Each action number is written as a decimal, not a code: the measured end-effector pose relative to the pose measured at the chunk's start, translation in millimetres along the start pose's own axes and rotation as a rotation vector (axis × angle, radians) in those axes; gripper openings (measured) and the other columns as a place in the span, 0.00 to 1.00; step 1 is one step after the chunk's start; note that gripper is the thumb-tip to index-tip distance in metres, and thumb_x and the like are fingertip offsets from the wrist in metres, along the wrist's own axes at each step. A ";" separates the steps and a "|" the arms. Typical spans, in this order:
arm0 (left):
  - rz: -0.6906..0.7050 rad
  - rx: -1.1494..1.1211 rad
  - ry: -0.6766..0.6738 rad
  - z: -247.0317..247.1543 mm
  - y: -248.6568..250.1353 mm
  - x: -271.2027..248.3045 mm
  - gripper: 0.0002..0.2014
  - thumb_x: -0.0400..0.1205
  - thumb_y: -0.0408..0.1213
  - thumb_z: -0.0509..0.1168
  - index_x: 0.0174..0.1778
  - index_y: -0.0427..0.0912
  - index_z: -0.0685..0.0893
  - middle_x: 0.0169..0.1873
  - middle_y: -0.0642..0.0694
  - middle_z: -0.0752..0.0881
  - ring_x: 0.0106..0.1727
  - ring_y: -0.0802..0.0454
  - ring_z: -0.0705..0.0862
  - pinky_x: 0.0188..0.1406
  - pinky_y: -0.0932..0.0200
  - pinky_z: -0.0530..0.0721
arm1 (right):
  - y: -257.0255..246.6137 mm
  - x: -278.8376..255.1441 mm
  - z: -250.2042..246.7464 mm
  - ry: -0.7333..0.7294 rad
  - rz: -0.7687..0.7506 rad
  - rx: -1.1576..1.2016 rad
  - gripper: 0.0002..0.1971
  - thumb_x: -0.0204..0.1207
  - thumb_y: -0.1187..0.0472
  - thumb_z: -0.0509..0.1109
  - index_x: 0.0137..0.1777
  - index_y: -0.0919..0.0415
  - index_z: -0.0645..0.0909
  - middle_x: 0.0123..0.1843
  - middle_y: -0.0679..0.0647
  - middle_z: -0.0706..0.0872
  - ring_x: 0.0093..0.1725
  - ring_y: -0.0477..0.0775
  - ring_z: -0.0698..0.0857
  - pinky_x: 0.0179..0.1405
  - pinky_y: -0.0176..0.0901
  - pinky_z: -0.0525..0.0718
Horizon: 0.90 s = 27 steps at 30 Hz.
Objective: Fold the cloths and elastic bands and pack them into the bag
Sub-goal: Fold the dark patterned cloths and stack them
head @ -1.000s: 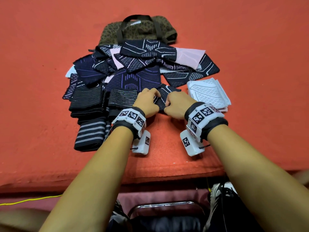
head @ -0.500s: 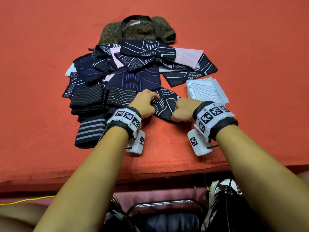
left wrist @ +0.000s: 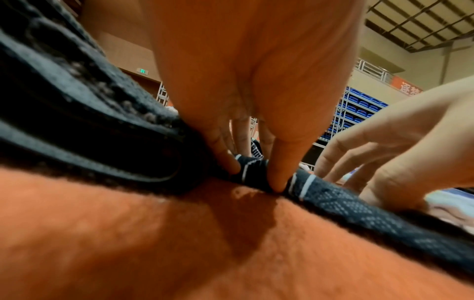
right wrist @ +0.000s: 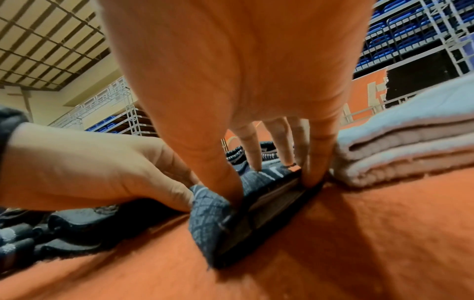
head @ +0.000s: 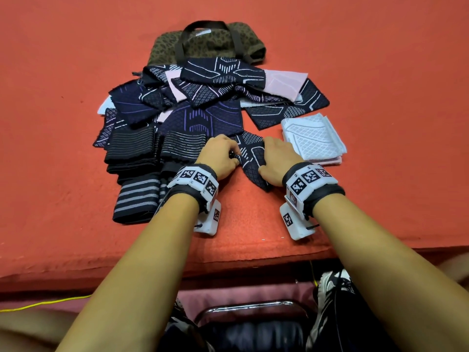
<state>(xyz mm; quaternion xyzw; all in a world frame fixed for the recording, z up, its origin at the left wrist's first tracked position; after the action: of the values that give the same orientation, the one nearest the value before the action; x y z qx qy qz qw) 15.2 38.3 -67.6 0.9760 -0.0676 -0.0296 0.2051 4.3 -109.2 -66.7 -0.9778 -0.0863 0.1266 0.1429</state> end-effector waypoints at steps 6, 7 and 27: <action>-0.016 -0.059 -0.041 -7.2 4.5 -4.3 0.06 0.77 0.39 0.75 0.48 0.47 0.90 0.61 0.44 0.82 0.62 0.47 0.81 0.66 0.56 0.75 | -4.2 3.1 -16.0 0.080 -0.026 0.016 0.19 0.74 0.64 0.66 0.65 0.64 0.69 0.61 0.64 0.80 0.60 0.66 0.80 0.53 0.53 0.81; -0.021 -0.090 -0.052 -8.2 6.4 -5.4 0.05 0.76 0.38 0.76 0.47 0.47 0.91 0.58 0.44 0.84 0.59 0.49 0.82 0.63 0.59 0.77 | -4.4 3.0 -21.4 0.104 -0.025 0.006 0.19 0.74 0.65 0.65 0.64 0.63 0.70 0.60 0.63 0.81 0.59 0.67 0.80 0.52 0.55 0.82; -0.198 -0.048 -0.074 -4.5 3.7 -2.3 0.23 0.81 0.44 0.67 0.73 0.48 0.77 0.73 0.36 0.70 0.74 0.35 0.71 0.76 0.44 0.70 | 7.7 -1.4 -57.3 0.128 0.092 -0.216 0.18 0.74 0.62 0.66 0.65 0.54 0.82 0.67 0.61 0.79 0.70 0.67 0.73 0.70 0.60 0.68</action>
<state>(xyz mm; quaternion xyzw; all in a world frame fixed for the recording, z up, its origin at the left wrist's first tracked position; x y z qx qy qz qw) 12.9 37.1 -62.0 0.9709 0.0222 -0.0873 0.2220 19.6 -131.6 -15.6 -0.9965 -0.0451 0.0605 0.0362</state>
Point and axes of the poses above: each hand's wrist, its own x-axis towards the middle knuckle, its own z-axis out of the palm, y = z × x, the point moved 6 cm from there along x, towards the middle knuckle
